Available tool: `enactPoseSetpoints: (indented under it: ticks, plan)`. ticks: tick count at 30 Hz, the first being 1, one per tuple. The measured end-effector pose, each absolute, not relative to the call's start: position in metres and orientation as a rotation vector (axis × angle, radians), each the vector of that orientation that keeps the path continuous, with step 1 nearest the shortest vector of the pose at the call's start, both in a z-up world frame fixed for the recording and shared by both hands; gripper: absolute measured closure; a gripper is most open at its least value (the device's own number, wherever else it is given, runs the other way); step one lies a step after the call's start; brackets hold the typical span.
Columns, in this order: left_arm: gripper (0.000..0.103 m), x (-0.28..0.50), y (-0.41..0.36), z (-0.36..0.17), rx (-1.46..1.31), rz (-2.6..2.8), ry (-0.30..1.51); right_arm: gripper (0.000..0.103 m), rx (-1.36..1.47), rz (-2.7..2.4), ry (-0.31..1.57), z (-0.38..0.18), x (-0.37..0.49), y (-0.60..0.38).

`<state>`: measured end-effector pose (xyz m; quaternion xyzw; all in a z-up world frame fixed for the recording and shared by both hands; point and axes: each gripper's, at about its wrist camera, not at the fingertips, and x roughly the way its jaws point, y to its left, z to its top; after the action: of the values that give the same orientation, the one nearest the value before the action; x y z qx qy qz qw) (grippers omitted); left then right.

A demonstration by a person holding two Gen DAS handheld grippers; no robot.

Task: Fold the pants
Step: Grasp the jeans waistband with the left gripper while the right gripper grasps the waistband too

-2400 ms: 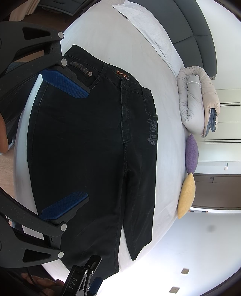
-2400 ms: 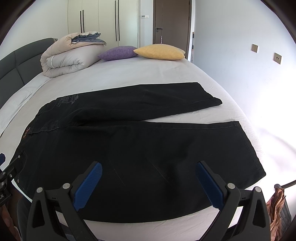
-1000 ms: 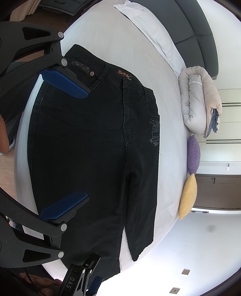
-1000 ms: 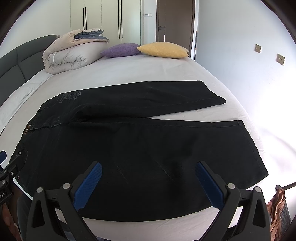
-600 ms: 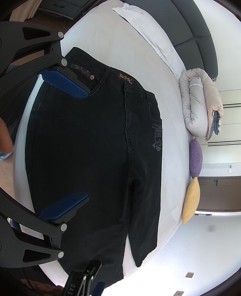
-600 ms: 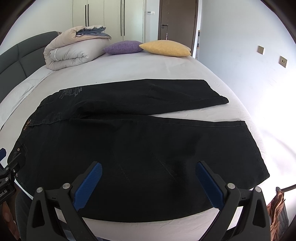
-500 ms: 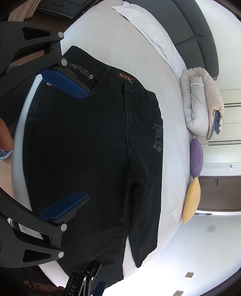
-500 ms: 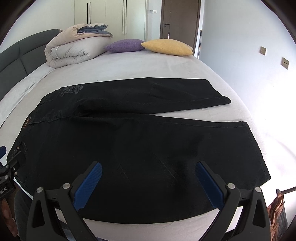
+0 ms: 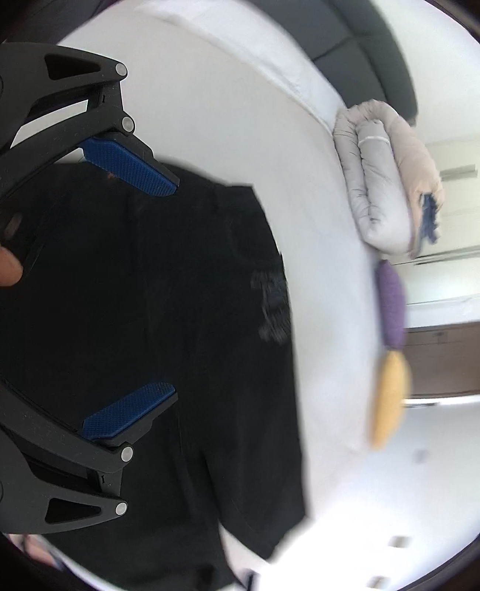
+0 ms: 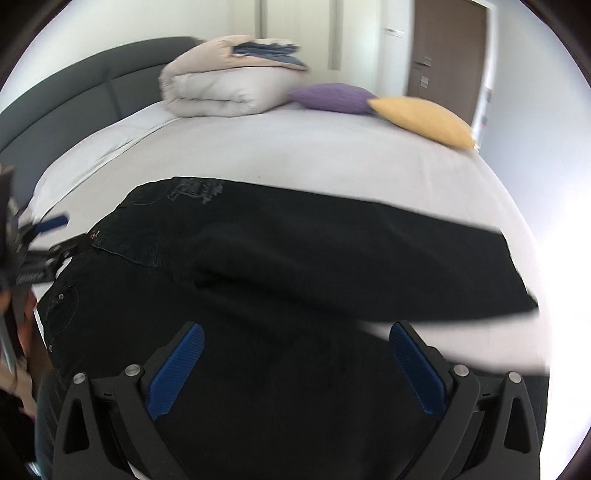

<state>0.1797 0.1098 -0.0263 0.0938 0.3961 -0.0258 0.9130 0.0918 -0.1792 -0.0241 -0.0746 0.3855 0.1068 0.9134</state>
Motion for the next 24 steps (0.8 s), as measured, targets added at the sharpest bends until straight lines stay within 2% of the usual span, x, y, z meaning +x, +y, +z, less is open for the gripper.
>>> enactPoseSetpoints:
  ticks: [3, 6, 8, 13, 16, 18, 19, 20, 22, 24]
  plan:
    - [0.0, 0.233, 0.119, -0.024, 0.271, -0.071, 0.808, 0.023, -0.2, 0.31, 0.811, -0.026, 0.122, -0.178]
    - [0.0, 0.295, 0.126, -0.028, 0.362, -0.147, 0.829, 0.032, -0.261, 0.364, 0.821, -0.034, 0.146, -0.177]
    - [0.0, 0.329, 0.131, -0.034, 0.379, -0.212, 0.866, 0.035, -0.278, 0.4, 0.826, -0.038, 0.155, -0.176]
    - [0.002, 0.402, 0.147, -0.064, 0.415, -0.319, 0.988, 0.036, -0.322, 0.49, 0.847, -0.055, 0.174, -0.173]
    - [0.017, 0.431, 0.16, -0.078, 0.388, -0.357, 1.057, 0.037, -0.344, 0.522, 0.868, -0.064, 0.188, -0.169]
    - [0.022, 0.447, 0.169, -0.091, 0.366, -0.382, 1.105, 0.039, -0.357, 0.538, 0.873, -0.067, 0.201, -0.164]
    - [0.032, 0.453, 0.174, -0.098, 0.359, -0.386, 1.128, 0.04, -0.359, 0.545, 0.872, -0.067, 0.204, -0.162]
    - [0.036, 0.455, 0.177, -0.103, 0.351, -0.395, 1.152, 0.041, -0.36, 0.551, 0.87, -0.067, 0.209, -0.16]
    - [0.037, 0.456, 0.175, -0.114, 0.367, -0.423, 1.18, 0.041, -0.356, 0.568, 0.861, -0.065, 0.221, -0.153]
    - [0.043, 0.453, 0.174, -0.115, 0.374, -0.43, 1.168, 0.041, -0.348, 0.587, 0.851, -0.061, 0.235, -0.146]
